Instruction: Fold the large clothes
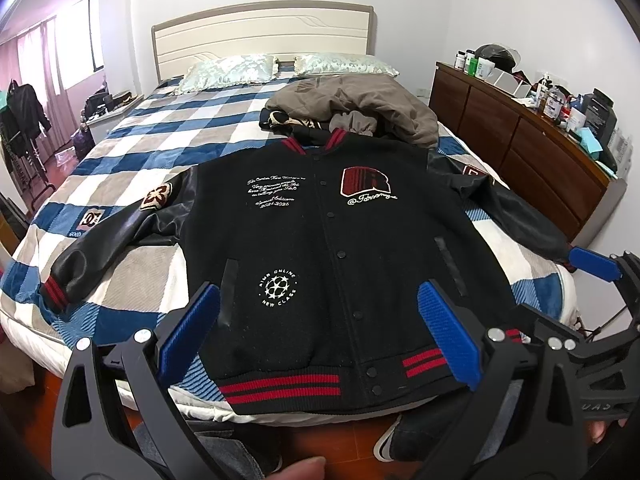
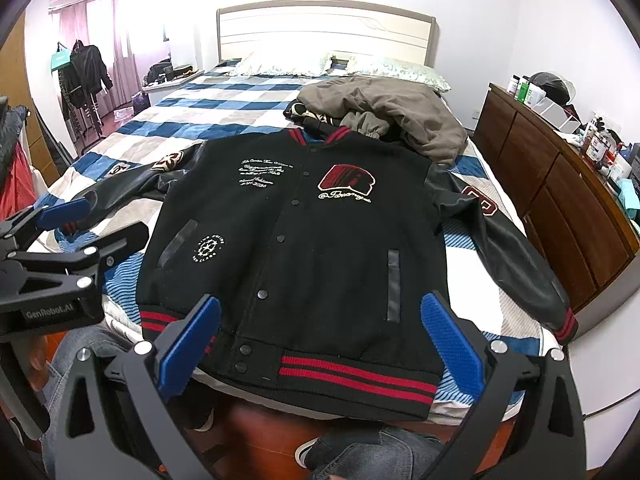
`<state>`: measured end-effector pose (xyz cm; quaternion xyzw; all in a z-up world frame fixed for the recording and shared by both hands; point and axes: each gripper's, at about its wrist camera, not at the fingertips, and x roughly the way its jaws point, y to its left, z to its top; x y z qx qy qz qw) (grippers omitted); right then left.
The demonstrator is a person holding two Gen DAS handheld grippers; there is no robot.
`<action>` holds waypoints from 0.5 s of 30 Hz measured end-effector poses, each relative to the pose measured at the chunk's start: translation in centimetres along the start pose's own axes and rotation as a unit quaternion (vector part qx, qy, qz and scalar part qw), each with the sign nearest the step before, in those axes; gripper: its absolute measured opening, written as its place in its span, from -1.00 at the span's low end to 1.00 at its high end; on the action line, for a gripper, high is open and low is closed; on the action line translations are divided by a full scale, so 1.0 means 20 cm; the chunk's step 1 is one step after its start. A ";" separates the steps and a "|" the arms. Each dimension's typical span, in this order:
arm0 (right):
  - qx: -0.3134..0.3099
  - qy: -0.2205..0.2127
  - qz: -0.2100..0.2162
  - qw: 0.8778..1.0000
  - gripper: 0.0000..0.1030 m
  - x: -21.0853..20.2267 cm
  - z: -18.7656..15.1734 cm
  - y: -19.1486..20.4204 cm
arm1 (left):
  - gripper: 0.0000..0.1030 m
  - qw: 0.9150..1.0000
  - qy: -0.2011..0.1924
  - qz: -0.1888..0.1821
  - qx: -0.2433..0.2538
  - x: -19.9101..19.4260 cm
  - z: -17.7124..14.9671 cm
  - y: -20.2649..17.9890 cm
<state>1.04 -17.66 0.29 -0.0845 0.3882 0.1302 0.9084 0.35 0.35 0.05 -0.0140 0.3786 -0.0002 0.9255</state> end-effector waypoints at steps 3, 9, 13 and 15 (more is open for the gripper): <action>0.000 -0.001 0.001 1.000 0.91 0.00 0.00 0.00 | 0.88 1.000 0.000 0.000 -0.001 0.00 0.00 0.00; -0.001 0.001 0.001 1.000 0.91 0.00 0.00 0.00 | 0.88 1.000 0.000 0.002 -0.001 -0.01 -0.01 0.00; -0.002 0.000 0.001 1.000 0.91 0.01 0.00 0.00 | 0.88 1.000 0.001 0.002 0.000 -0.01 -0.01 0.00; -0.002 -0.001 0.001 1.000 0.91 0.01 0.00 0.00 | 0.88 1.000 0.001 0.001 0.002 -0.01 0.00 -0.01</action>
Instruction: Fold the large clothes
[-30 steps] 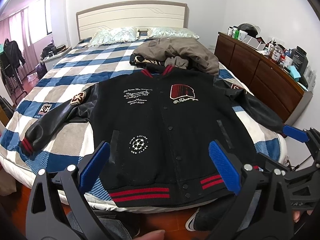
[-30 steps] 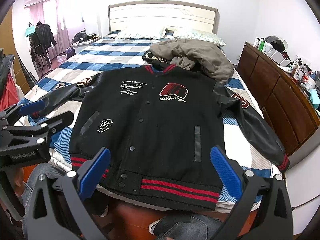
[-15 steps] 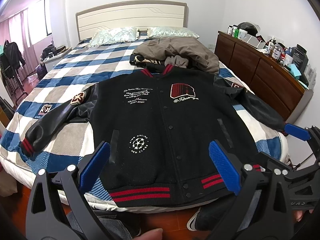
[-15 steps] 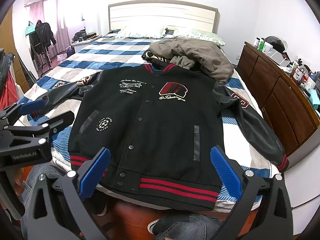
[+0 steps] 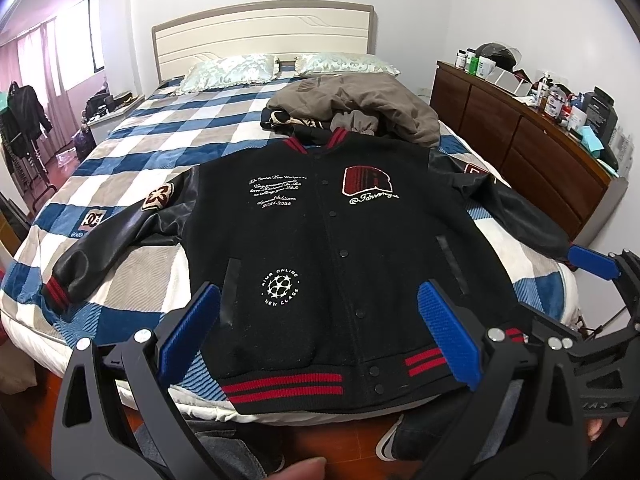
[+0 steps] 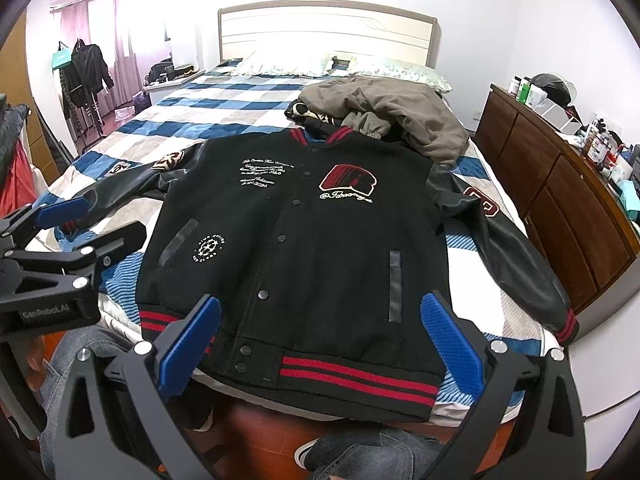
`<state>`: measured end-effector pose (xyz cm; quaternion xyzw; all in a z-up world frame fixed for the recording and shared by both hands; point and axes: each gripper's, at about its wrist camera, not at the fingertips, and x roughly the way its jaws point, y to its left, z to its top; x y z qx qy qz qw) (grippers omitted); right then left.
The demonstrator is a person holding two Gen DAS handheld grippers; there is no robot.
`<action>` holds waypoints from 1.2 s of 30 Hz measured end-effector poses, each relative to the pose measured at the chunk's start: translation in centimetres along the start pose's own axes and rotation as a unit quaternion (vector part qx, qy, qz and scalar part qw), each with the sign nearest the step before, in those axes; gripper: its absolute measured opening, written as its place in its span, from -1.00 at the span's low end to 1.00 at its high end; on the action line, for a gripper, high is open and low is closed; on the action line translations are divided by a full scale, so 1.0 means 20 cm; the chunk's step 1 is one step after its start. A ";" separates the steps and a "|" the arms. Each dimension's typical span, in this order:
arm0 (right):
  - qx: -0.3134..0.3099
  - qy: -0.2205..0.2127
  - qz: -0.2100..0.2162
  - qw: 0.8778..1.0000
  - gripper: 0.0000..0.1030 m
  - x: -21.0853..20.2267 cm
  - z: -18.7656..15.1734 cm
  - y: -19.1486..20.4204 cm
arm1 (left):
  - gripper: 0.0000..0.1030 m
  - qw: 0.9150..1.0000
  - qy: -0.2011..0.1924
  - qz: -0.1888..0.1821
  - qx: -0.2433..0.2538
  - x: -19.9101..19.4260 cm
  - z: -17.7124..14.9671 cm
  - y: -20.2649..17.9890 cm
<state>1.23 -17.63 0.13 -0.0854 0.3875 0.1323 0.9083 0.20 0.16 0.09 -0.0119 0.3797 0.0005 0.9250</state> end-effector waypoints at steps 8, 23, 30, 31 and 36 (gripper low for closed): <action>0.008 0.004 0.009 1.000 0.91 0.05 -0.02 -0.06 | 0.88 1.000 0.002 0.002 0.009 0.03 0.00 -0.04; 0.115 -0.023 0.044 0.992 0.91 0.18 -0.19 -0.65 | 0.88 0.998 0.009 -0.038 0.055 0.27 -0.04 -0.42; 0.180 -0.035 0.006 0.983 0.91 0.27 -0.36 -1.20 | 0.88 0.989 0.011 -0.102 0.110 0.46 -0.07 -0.81; 0.196 -0.037 0.006 0.980 0.91 0.29 -0.38 -1.27 | 0.88 0.986 0.011 -0.114 0.121 0.50 -0.08 -0.88; 0.313 -0.060 0.024 0.947 0.91 0.36 -0.60 -1.74 | 0.88 0.975 0.023 -0.158 0.151 0.65 -0.11 -1.13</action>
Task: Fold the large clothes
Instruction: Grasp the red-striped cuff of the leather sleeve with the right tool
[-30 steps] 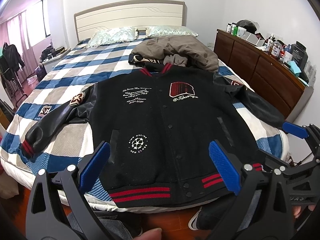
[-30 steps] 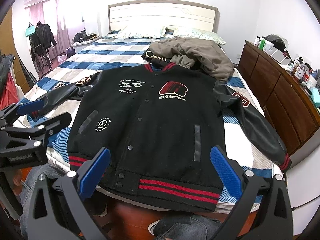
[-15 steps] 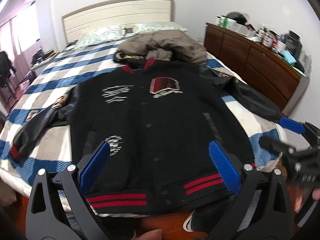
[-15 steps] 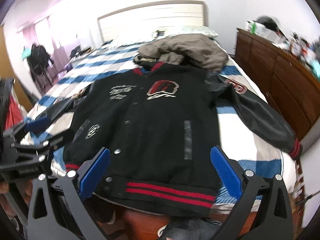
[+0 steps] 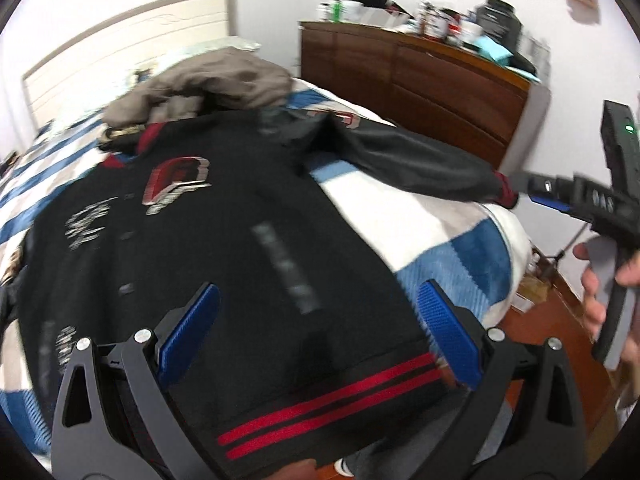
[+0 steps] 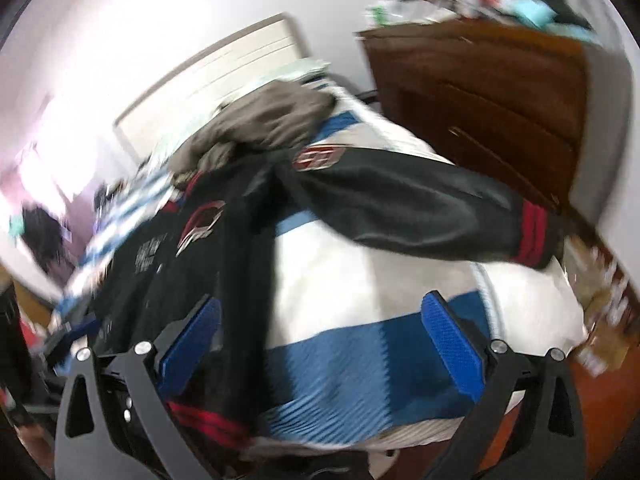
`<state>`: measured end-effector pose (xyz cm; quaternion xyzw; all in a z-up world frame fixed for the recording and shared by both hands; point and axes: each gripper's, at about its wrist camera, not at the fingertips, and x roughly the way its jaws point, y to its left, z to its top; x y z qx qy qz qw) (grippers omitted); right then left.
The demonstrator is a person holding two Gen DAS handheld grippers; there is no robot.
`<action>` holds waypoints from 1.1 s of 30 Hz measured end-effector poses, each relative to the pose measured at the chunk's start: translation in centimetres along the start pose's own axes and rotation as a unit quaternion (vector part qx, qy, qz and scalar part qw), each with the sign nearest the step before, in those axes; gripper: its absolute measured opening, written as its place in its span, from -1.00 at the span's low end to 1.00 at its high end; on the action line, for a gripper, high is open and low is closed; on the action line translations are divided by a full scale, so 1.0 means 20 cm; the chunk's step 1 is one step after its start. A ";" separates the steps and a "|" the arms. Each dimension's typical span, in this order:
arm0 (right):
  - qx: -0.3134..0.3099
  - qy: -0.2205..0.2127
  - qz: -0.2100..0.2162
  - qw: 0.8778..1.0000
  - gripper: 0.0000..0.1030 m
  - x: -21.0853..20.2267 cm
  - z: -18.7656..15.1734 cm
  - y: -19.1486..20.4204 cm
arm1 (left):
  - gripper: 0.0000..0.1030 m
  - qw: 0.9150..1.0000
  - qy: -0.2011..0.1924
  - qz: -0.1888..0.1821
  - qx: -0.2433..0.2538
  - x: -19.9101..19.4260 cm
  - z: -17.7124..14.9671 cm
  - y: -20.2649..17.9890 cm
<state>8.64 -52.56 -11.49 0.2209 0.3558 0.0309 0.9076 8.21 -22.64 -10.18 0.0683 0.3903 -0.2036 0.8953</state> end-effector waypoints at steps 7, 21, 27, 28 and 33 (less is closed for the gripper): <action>0.215 0.002 0.090 0.973 0.91 0.15 0.03 -0.64 | 0.88 0.999 0.033 -0.035 0.013 0.29 0.02 -0.15; 0.379 -0.036 0.161 0.911 0.92 0.48 0.10 -1.01 | 0.88 0.995 0.081 -0.055 0.010 0.54 -0.05 -0.16; 0.382 -0.015 0.153 0.911 0.92 0.62 0.22 -1.05 | 0.88 0.992 0.103 -0.072 0.007 0.60 -0.10 -0.14; 0.379 -0.018 0.147 0.913 0.86 0.63 0.25 -1.05 | 0.88 0.990 0.112 -0.081 0.000 0.62 -0.11 -0.13; 0.411 -0.006 0.070 0.909 -0.45 0.71 0.28 -1.10 | 0.88 0.988 0.123 -0.088 0.007 0.63 -0.14 -0.12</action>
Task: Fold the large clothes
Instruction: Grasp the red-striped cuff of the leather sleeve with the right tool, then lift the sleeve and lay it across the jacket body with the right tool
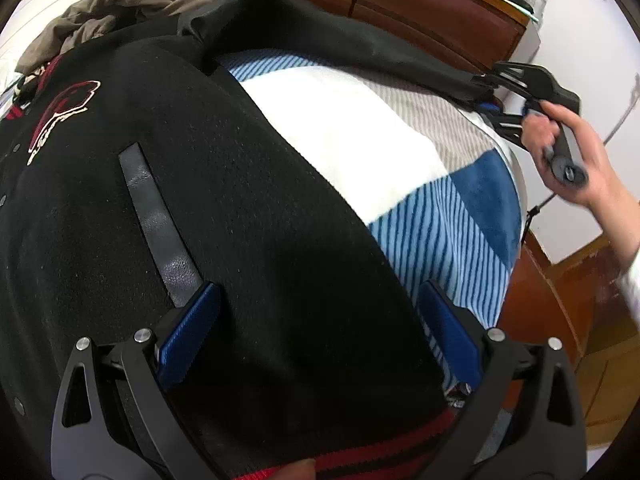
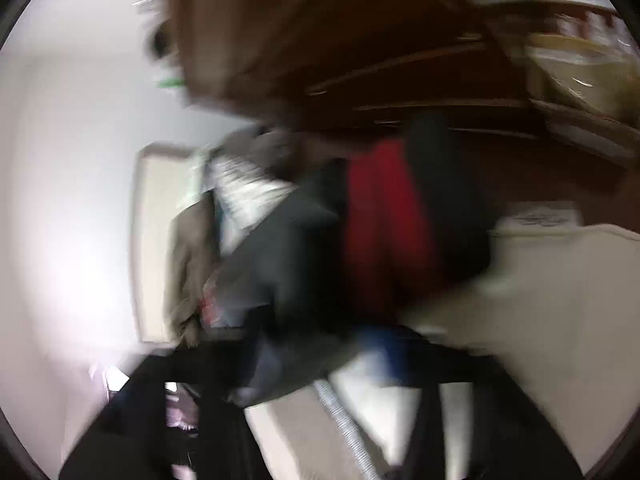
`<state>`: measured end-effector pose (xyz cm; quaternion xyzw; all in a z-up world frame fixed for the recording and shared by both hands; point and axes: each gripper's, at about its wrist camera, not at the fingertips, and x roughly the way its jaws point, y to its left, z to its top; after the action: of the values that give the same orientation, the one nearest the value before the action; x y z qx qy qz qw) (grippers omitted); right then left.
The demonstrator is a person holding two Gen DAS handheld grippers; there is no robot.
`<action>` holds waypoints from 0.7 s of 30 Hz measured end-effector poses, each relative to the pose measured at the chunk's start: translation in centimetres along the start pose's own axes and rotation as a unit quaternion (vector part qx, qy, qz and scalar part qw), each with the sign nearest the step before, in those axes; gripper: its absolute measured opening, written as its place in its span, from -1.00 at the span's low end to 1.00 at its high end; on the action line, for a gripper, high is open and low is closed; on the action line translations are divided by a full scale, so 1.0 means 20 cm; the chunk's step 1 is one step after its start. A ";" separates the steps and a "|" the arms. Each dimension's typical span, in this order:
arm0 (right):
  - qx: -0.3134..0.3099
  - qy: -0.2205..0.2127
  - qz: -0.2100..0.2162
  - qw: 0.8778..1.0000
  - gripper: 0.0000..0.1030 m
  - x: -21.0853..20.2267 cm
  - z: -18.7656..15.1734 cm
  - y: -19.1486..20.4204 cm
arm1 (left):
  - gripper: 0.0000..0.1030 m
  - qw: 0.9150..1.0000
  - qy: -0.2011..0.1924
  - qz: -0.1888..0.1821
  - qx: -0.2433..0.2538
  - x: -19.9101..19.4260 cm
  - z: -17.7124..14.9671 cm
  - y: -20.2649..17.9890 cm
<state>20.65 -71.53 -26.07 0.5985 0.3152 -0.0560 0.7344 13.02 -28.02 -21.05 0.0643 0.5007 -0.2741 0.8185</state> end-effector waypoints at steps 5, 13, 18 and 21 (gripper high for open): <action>-0.096 -0.026 -0.049 0.994 -0.56 -0.04 0.00 0.19 | 0.88 1.000 -0.005 -0.012 0.014 -0.09 -0.01 0.03; -0.293 -0.104 -0.061 0.948 -0.60 -0.29 -0.25 0.90 | 0.88 0.997 -0.063 0.039 0.004 -0.56 -0.13 0.34; -0.411 -0.132 -0.031 0.902 -0.61 -0.37 -0.53 1.45 | 0.88 0.994 -0.075 0.070 -0.036 -0.79 -0.33 0.63; -0.463 -0.128 0.002 0.877 -0.64 -0.37 -0.72 1.76 | 0.88 0.992 -0.071 0.091 -0.059 -0.83 -0.44 0.81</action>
<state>25.16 -50.78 6.34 0.1784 0.2077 0.0216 0.9615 8.64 -4.72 -13.82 0.0417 0.4490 -0.1721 0.8758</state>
